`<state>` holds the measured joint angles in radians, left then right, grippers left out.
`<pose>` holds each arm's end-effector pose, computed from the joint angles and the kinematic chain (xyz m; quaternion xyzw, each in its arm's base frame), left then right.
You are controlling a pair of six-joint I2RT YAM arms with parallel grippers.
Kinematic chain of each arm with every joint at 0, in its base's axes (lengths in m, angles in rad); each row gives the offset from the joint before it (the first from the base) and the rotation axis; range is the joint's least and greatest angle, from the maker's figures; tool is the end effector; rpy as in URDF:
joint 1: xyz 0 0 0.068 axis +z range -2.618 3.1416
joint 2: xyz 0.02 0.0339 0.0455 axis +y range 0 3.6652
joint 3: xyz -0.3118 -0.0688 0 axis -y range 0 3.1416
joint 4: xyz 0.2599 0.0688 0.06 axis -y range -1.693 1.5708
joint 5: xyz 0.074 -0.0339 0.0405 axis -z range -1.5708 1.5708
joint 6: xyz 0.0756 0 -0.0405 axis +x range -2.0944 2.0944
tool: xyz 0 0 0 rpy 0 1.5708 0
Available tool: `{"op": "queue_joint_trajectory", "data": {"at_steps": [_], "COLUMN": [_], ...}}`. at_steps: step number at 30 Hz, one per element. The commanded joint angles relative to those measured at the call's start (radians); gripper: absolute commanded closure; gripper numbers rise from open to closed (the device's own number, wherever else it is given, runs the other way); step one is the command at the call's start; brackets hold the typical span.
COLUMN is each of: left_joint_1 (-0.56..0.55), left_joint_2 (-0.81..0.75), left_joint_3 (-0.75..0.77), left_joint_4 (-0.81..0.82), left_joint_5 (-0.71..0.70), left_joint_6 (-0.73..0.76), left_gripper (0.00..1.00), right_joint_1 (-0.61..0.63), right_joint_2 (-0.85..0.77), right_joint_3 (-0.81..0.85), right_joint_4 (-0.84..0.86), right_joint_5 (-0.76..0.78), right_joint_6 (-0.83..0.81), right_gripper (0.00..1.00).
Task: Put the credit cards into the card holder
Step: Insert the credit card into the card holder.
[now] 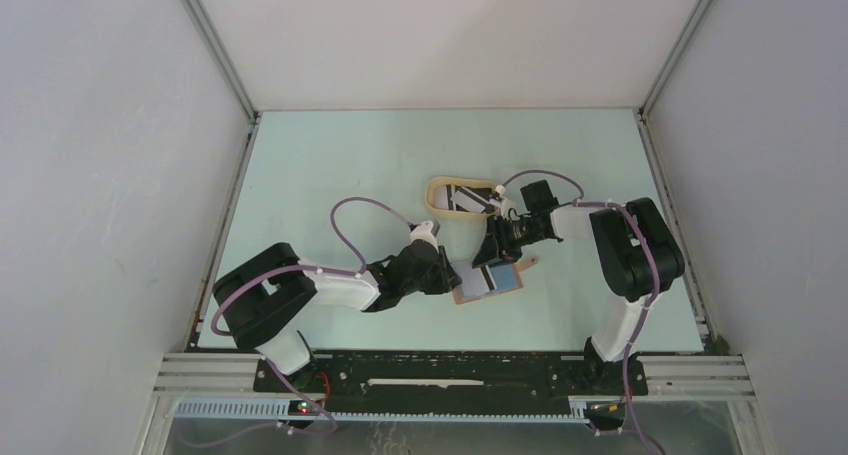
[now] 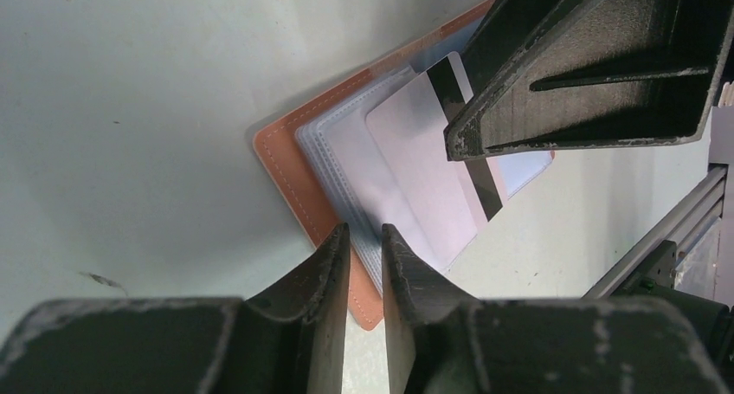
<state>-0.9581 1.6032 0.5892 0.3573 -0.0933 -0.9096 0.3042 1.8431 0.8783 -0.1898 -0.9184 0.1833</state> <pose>0.1993 -0.2713 0.1451 0.0012 0.8966 -0.3295 0.2958 0.3156 0.1621 0.1247 -0.1444 0.8699 0.4655 0.0751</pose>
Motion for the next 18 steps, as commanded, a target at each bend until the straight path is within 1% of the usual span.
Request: {"op": "queue_joint_trajectory", "data": {"at_steps": [1, 4, 9, 11, 18], "left_joint_1": [0.002, 0.004, 0.005, 0.006, 0.01], "left_joint_2": [0.005, 0.008, 0.009, 0.009, 0.005], "left_joint_3": [0.006, 0.005, 0.002, 0.001, -0.014], "left_joint_4": [0.058, 0.065, 0.072, 0.076, 0.097], "left_joint_5": [0.018, 0.024, 0.028, 0.03, 0.036], "left_joint_6": [0.001, 0.002, 0.001, 0.001, -0.004], "left_gripper": [0.77, 0.79, 0.8, 0.8, 0.8], "right_joint_1": [0.02, 0.043, 0.068, 0.084, 0.129], "right_joint_2": [-0.036, -0.055, -0.082, -0.09, -0.114], "right_joint_3": [0.002, 0.002, 0.001, 0.002, 0.002], "right_joint_4": [-0.064, -0.075, -0.098, -0.108, -0.135], "right_joint_5": [0.109, 0.13, 0.153, 0.185, 0.254], "right_joint_6": [-0.059, -0.063, -0.063, -0.048, -0.002], "right_gripper": [0.49, 0.48, 0.42, 0.41, 0.41]}}
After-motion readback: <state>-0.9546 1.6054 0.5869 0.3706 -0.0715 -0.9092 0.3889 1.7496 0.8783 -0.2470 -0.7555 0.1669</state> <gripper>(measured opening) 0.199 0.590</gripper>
